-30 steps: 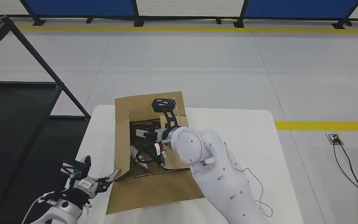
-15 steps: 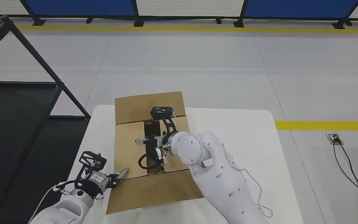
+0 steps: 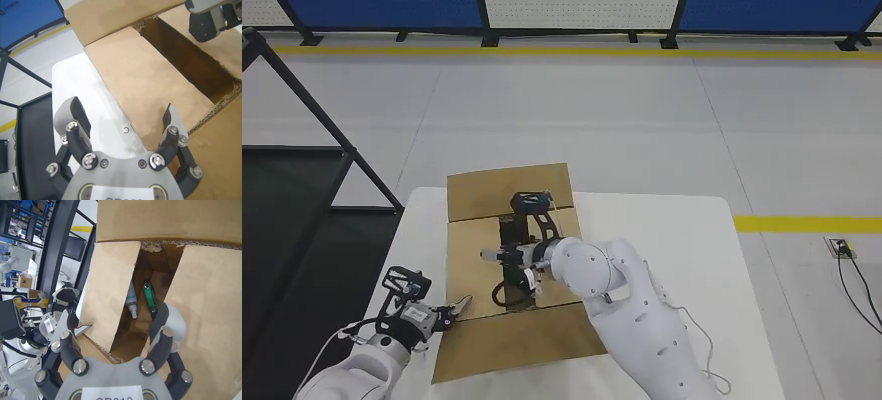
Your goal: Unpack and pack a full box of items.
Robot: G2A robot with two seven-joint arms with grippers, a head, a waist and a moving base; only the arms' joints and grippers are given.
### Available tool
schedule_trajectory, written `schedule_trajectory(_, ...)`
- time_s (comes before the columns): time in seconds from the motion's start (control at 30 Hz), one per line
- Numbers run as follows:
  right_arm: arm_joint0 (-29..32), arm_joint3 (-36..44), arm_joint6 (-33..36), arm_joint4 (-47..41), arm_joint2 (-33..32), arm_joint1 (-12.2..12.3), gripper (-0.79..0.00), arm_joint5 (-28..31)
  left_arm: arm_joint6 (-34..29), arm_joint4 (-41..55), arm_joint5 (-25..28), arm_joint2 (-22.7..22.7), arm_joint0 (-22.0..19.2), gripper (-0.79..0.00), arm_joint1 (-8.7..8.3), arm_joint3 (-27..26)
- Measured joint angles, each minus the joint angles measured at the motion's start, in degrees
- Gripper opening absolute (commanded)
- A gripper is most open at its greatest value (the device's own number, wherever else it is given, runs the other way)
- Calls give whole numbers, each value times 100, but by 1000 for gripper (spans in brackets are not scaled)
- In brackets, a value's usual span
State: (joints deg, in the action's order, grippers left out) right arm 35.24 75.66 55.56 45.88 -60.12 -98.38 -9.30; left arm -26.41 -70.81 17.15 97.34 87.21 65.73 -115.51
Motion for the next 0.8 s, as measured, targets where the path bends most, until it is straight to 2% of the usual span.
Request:
schedule_trajectory(0.27, 215, 483, -192, -314, -223, 67, 0, 378, 798, 374, 34, 543, 482, 0, -2, -410)
schedule_trajectory(0.37, 316, 663, -215, -497, -399, 110, 0, 551, 1284, 409, 541, 948, 787, 0, -32, -449)
schedule_trajectory(0.57, 482, 888, -309, -991, -824, 196, 0, 808, 2719, -36, 2178, 1946, 1557, 0, -115, -21)
schedule_trajectory(0.7, 489, 933, -261, -1202, -993, 247, 0, 961, 3266, -799, 2780, 2228, 1877, 0, -163, 251)
schedule_trajectory(0.8, 451, 945, -226, -1272, -1043, 278, 0, 997, 3694, -1269, 3049, 2265, 2036, 0, -190, 400)
